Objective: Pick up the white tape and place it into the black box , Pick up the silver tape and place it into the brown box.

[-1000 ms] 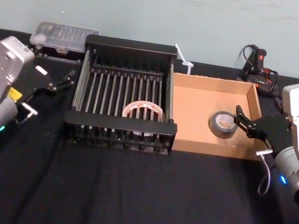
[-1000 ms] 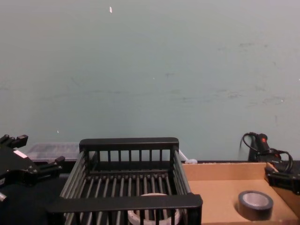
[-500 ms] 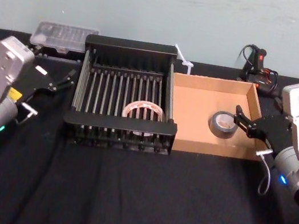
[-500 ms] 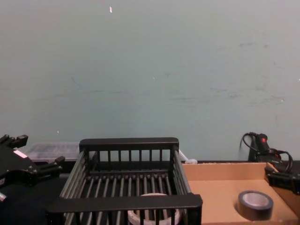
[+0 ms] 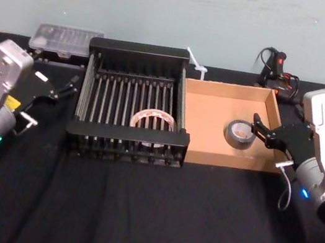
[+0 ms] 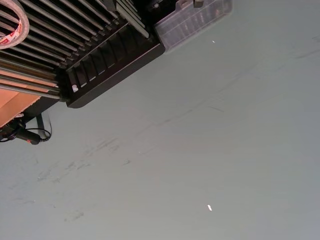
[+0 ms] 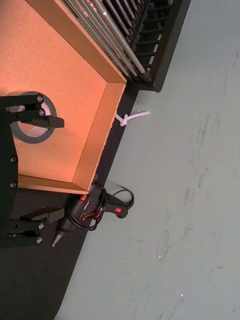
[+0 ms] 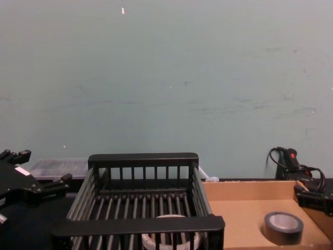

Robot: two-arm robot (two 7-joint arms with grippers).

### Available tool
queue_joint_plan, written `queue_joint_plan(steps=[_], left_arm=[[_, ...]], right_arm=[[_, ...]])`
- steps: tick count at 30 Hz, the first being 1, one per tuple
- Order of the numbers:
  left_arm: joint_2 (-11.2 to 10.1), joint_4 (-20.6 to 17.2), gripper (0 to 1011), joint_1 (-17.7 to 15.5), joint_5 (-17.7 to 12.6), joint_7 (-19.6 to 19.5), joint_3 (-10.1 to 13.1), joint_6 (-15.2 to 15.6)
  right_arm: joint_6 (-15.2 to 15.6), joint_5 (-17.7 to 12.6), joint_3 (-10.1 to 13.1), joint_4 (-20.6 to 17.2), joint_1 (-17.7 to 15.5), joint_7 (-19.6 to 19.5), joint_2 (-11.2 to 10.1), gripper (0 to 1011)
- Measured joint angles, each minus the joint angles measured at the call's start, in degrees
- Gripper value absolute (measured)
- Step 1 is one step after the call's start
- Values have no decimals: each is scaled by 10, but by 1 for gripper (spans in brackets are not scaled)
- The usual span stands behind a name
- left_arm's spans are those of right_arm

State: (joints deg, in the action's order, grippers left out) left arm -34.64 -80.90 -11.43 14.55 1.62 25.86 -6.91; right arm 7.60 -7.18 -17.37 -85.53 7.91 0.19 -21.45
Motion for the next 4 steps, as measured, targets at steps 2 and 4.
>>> queue_joint_plan(steps=[2,4], left_arm=[[0,0,1001,0,0,0,0,0],[0,0,1001,0,0,0,0,0]], right_arm=[[0,0,0,0,0,0,0,1002],[0,0,0,0,0,0,0,1002]])
